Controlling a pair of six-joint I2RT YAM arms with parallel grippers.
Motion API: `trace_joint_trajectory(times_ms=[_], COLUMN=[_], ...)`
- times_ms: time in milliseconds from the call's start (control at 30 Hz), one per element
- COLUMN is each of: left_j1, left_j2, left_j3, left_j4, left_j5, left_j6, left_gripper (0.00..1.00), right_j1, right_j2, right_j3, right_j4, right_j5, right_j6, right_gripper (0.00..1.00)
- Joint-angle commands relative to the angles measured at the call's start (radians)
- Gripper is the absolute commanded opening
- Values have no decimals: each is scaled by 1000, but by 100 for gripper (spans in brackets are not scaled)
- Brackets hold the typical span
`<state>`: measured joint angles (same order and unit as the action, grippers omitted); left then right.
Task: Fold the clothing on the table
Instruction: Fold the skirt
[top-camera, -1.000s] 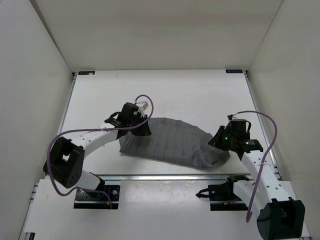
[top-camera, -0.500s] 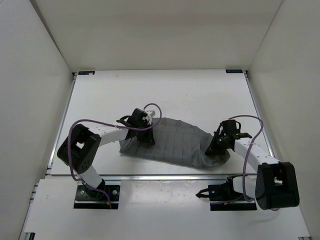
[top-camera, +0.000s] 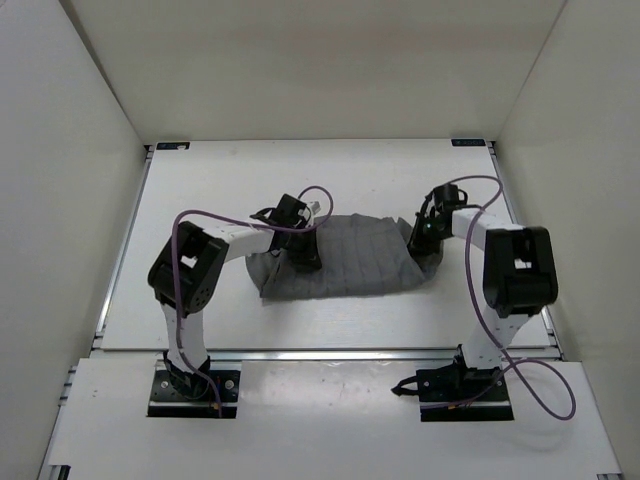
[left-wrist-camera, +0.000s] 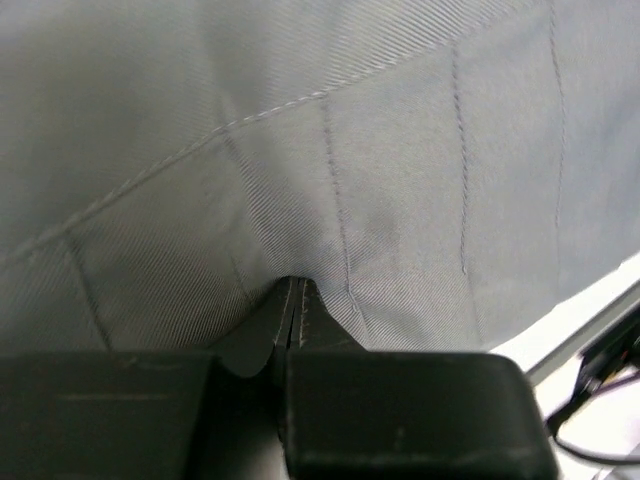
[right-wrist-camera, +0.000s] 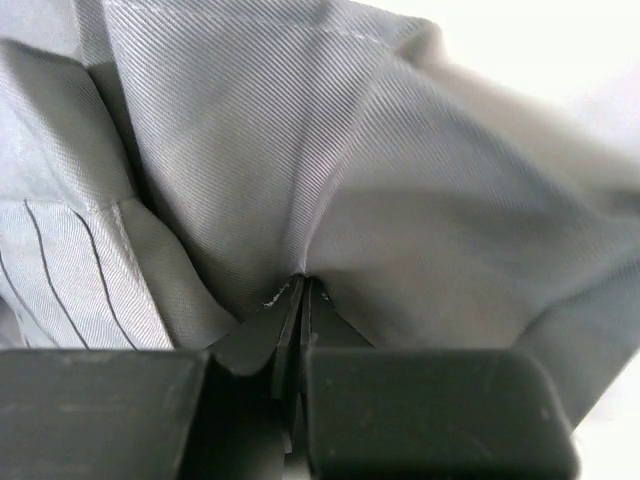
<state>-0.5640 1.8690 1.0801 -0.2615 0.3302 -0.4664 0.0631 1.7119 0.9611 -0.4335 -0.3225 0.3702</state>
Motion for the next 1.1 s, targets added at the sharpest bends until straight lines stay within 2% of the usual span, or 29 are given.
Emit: trace_joint_trajectory(times_ms=[0,133,233,300,333,433,567,633,700,800,933,1067], left_j1=[21,45,62,73,76,96,133,148,165,199,214,204], left_j2=[82,144,145,144,142,115,18,-34,-62,-100,-136,-113], left_j3=[114,250,285,296,308,317,278,258,225,161,81,64], left_j4=[-61,-110,-99,-99,-102,-105,-108,-125,-163,-174,-153,-128], left_j5=[-40,-43,-25,-5,-2,6,-49,-114,-184,-243,-246,-235], left_j6=[14,28,29,35,38,48,61,63,78,75,74,65], left_gripper=[8,14,24,39,50,66,68,68,68,67,66,66], right_j1=[-34,-60,-104,-123,-146,-186,-203,-192,-184,-198,-168,-161], right_j2=[112,158,118,71,22,-81,-185,-211,-219,-210,-202,-190], right_j3=[175,323,355,325,295,179,55,6,-48,-125,-177,-179], right_j4=[0,-47,-47,-5,21,107,81,56,73,128,269,360], right_j5=[65,37,-6,-71,-131,-208,-139,-73,-64,-121,-145,-158], right_j6=[-86,-108,-117,-114,-114,-85,-108,-137,-157,-140,-114,-90], right_gripper=[0,1,33,48,55,66,76,90,93,94,96,96])
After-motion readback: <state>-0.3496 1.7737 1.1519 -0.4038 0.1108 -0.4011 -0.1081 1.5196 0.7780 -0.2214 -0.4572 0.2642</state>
